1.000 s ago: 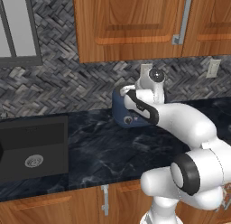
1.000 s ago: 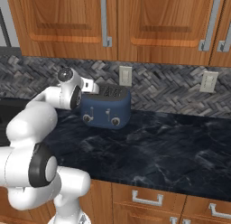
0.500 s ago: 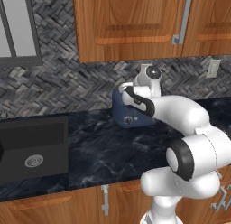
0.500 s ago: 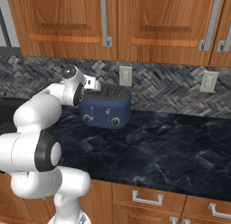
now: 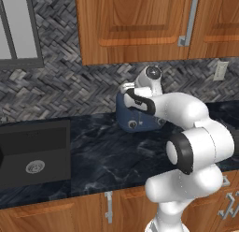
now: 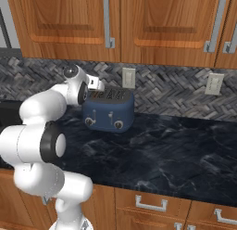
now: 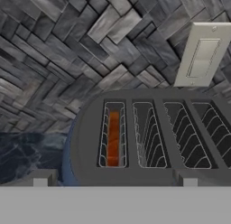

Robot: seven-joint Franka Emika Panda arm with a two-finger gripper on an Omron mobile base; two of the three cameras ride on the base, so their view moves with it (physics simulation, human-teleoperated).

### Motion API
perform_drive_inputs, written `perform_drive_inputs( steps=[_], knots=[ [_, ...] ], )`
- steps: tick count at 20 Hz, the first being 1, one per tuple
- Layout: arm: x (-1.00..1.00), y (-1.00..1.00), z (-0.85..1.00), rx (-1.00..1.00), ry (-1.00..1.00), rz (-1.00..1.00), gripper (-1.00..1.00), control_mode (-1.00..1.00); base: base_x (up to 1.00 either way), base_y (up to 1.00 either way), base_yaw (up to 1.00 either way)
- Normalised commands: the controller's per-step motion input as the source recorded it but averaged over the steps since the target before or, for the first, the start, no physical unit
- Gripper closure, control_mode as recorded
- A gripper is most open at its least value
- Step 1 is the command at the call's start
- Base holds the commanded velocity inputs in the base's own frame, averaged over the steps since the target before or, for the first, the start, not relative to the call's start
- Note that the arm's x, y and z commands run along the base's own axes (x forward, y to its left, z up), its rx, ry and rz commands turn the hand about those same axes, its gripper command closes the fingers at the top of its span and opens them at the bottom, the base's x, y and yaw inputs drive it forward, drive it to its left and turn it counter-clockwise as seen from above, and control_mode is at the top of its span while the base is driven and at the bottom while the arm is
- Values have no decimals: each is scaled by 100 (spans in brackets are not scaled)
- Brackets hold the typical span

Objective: Start the toaster. Once the lever pops up, take the bread to the plate on the dining counter.

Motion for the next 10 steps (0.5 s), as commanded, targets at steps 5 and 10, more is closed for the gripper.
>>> perform_drive_inputs(
  steps=[5,10],
  knots=[
    [21,11,-2,0,0,-1,-100,-100,0,0,0],
    [16,0,-19,0,0,0,-100,-100,0,0,0]
  ],
)
